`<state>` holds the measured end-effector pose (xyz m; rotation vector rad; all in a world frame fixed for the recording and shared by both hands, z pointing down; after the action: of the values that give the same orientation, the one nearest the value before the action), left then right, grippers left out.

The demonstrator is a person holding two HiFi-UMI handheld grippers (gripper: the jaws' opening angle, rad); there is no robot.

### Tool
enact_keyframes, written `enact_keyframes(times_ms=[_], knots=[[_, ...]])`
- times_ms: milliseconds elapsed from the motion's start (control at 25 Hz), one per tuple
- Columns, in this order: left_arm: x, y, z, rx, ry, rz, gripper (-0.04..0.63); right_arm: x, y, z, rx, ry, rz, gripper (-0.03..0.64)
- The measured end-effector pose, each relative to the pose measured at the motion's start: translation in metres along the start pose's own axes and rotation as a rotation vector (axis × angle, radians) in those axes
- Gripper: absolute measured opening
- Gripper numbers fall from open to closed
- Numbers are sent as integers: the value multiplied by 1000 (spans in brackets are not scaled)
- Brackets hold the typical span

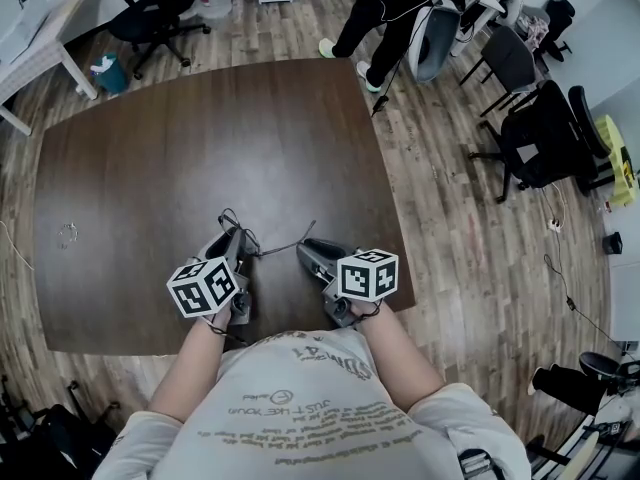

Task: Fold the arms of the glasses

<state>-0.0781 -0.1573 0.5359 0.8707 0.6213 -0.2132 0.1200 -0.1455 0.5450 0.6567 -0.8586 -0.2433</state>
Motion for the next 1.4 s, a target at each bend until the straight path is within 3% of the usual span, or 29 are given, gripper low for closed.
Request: enact_keyframes(times_ms=[240, 1000, 1400], knots=[[8, 2, 2, -7, 69, 0, 54, -2, -2, 0, 11, 17, -15, 62], [19, 5, 5, -30, 83, 59, 54, -18, -14, 1, 52, -14, -62, 32], [33, 7, 10, -54, 94, 170, 54, -33, -19, 12, 42, -46, -106, 32]])
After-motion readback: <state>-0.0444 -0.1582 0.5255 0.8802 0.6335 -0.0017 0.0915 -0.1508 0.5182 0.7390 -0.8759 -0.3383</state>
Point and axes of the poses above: the fingertips, and each gripper's own axes: z forward along the fingers, x to its right, y out of its underside, the point moved 5 cm from there along -z, backward along the fingers, and after that the axes turned 3 degrees about -z, right-handed, at the moved point
